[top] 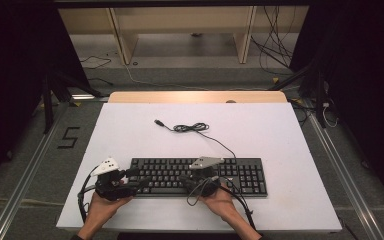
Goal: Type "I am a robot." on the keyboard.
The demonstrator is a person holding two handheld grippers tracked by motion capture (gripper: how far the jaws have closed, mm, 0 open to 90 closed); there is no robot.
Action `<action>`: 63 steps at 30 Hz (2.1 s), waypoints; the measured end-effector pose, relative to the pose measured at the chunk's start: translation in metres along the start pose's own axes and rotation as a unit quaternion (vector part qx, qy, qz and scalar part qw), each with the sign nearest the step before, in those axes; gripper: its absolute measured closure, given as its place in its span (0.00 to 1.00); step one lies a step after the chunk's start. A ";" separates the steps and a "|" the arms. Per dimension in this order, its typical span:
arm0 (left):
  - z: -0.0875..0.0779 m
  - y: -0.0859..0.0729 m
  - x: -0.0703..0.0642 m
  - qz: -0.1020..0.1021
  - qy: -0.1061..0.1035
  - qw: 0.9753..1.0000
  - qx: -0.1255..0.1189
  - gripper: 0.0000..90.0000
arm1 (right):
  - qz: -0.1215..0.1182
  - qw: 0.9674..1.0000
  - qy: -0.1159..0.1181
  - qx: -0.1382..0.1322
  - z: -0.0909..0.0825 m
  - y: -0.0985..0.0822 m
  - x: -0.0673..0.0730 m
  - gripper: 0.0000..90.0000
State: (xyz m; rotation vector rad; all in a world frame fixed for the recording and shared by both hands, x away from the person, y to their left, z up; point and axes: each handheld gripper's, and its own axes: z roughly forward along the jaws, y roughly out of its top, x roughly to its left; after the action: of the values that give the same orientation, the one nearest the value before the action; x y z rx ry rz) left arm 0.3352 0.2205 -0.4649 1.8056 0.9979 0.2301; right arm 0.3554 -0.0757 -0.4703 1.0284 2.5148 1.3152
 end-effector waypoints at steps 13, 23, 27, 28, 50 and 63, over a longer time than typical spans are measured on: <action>0.000 0.000 -0.002 0.005 -0.006 1.000 -0.008 0.36 | -0.005 1.000 -0.009 0.018 0.011 -0.001 -0.001 0.99; 0.000 0.000 -0.007 0.010 -0.016 1.000 -0.012 0.34 | -0.007 1.000 -0.009 0.025 0.013 -0.003 0.000 0.99; 0.000 0.000 -0.008 0.010 -0.017 1.000 -0.014 0.34 | -0.008 1.000 -0.009 0.026 0.013 -0.003 0.000 0.99; 0.000 0.001 -0.008 0.010 -0.017 1.000 -0.014 0.34 | -0.007 1.000 -0.009 0.027 0.013 -0.003 0.001 0.99; 0.000 0.000 -0.007 0.009 -0.014 1.000 -0.014 0.33 | -0.007 1.000 -0.008 0.029 0.016 -0.007 0.001 1.00; -0.001 0.000 -0.004 0.006 -0.010 1.000 -0.019 0.33 | 0.014 1.000 0.016 -0.011 0.002 -0.002 -0.001 0.81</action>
State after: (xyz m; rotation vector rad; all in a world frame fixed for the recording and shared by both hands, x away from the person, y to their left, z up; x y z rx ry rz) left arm 0.3319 0.2182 -0.4628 1.7763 0.9616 0.2363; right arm 0.3561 -0.0755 -0.4733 1.0505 2.5111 1.3748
